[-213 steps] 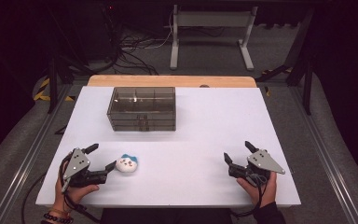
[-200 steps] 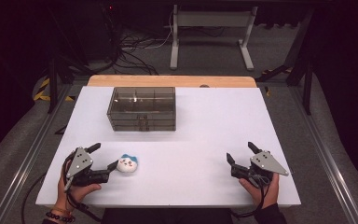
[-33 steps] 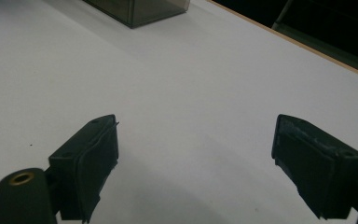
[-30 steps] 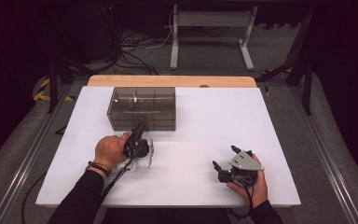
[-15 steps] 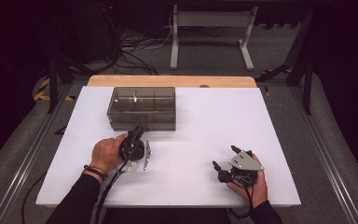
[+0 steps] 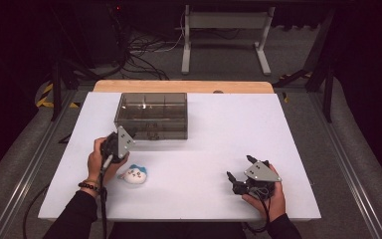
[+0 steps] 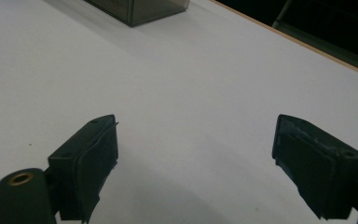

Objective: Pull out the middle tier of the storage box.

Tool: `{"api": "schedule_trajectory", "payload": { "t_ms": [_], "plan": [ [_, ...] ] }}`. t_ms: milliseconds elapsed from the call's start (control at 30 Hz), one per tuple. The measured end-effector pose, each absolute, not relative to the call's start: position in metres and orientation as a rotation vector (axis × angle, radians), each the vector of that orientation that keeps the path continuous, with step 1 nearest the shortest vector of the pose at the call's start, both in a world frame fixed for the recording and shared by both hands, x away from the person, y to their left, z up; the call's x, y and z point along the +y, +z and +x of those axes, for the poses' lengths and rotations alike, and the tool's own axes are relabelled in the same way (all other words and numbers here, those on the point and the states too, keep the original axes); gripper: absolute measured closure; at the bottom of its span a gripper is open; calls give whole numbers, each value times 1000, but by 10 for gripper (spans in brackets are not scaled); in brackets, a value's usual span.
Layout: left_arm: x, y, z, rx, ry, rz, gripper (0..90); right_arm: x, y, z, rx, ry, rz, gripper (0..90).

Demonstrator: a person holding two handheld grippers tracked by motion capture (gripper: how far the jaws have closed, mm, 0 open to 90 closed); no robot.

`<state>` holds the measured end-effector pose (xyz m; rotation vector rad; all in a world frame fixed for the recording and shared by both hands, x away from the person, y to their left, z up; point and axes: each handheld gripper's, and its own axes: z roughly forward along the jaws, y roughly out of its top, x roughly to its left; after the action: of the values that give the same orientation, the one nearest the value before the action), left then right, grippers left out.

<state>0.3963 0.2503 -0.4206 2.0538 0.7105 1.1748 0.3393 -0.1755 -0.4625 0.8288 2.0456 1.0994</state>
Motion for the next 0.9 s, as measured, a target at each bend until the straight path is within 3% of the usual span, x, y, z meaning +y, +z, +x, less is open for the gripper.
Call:
{"api": "schedule_trajectory", "payload": {
  "t_ms": [133,333,900],
  "plan": [
    [265,-411,410,862,1087,2008,899,-175,-463,339,2043,1099,827,150],
    [262,-411,419,904,1051,2098,899,-176,-462,340,2045,1105,830,149],
    [265,-407,424,973,939,2132,899,-176,-462,339,2045,1107,829,150]
  ]
}}
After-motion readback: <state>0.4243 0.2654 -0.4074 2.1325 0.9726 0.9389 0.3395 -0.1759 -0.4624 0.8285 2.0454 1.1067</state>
